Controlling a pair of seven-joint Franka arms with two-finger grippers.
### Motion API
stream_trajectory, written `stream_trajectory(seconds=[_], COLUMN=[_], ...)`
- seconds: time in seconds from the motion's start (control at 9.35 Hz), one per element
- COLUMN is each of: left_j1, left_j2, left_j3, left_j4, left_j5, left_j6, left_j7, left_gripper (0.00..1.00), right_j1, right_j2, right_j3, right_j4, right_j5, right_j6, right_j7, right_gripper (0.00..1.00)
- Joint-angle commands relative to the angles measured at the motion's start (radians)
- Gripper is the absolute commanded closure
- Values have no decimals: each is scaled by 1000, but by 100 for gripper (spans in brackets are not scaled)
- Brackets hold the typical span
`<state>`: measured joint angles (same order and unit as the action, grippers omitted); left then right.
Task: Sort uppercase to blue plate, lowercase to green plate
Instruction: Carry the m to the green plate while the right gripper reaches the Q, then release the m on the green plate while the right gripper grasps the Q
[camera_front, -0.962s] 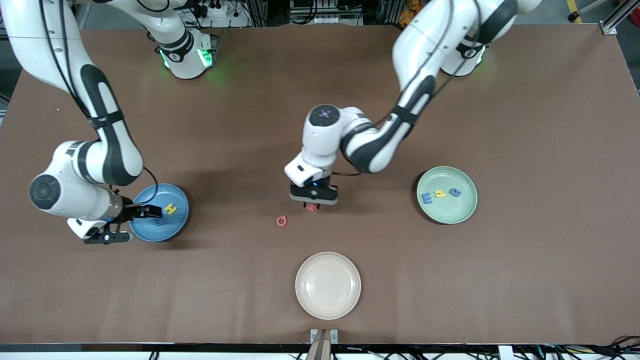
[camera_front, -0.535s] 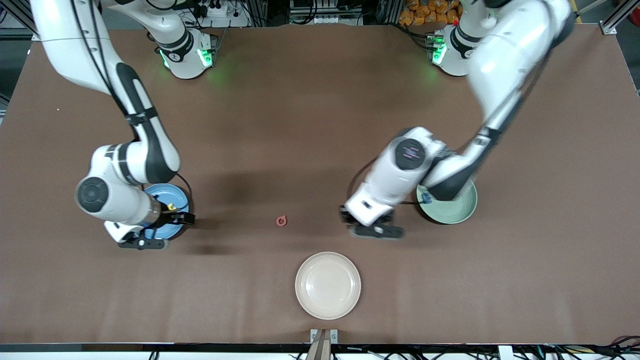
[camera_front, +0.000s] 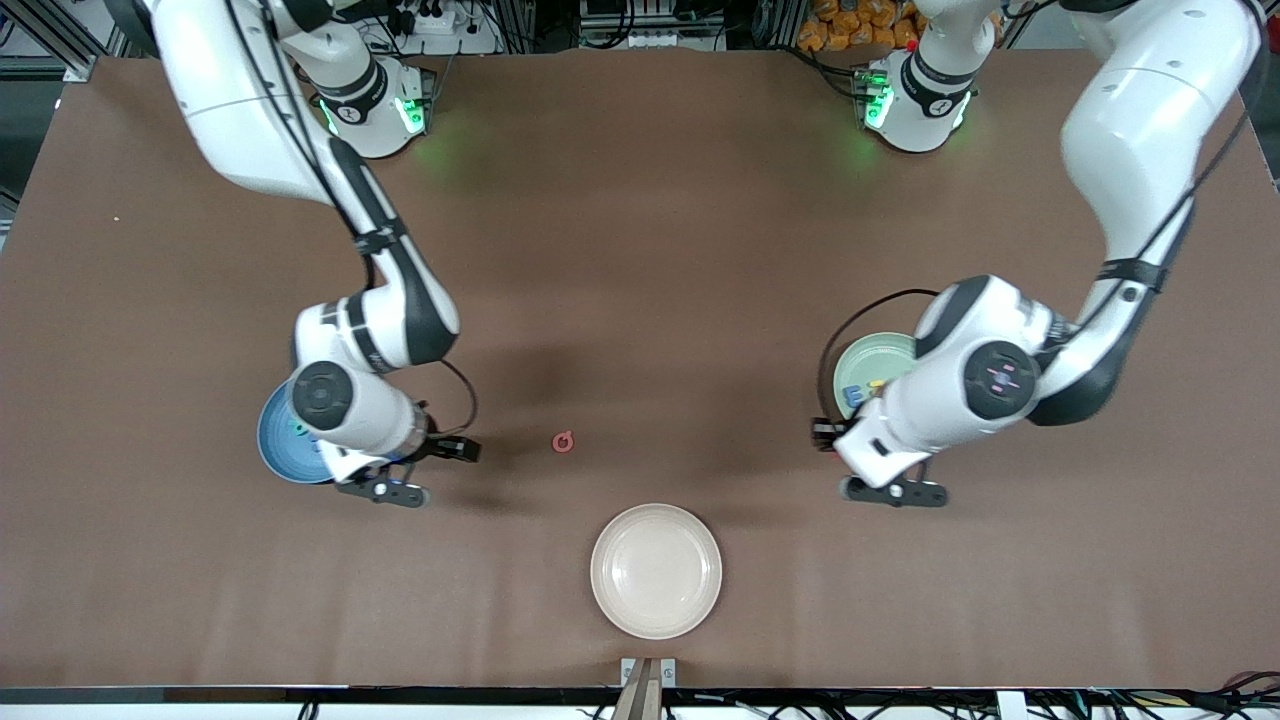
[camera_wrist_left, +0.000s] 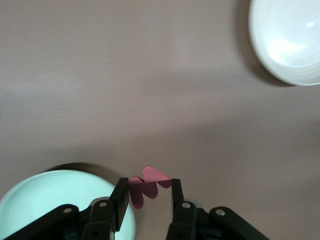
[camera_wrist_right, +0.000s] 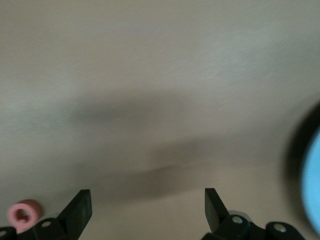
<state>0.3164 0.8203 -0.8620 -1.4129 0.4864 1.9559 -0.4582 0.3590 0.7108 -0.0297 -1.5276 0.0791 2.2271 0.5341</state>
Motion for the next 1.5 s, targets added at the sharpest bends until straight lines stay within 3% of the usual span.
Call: stream_trajectory(seconds=[0.0,0.32,0.64,1.07,1.18,1.28,1.39], left_j1=[131,314,331,333,334,334,334], left_j2=[-39,-97,-252,-312,-317,-316,-316], left_j3=[-38,-149,-149,-152,-152,-152,-150], left_j4=[-102,-289,-484,-603,-609,-607,-607], left_j5=[-14,1,-14,-14,-12,-12,-12], left_j6=[-26,-12,128,241,242,242,242], left_j7=[47,53,-41,-99,-99,-88,-85], left_gripper=[90,92,92,86,77,43,41], right_j1=[55,130,170,219,239,247,248], right_j2=[64,148,237,251,250,248,246], right_j3=[-4,-4,-6,-24,-41,-50,-59], right_j4=[95,211,303,294,294,293,288], right_j5=[33,44,44,41,39,36,33], right_j6=[-12,-4,0,25,16,-1,-4], right_j7=[130,318,435,446,446,446,446], right_gripper=[0,0,0,0,0,0,0])
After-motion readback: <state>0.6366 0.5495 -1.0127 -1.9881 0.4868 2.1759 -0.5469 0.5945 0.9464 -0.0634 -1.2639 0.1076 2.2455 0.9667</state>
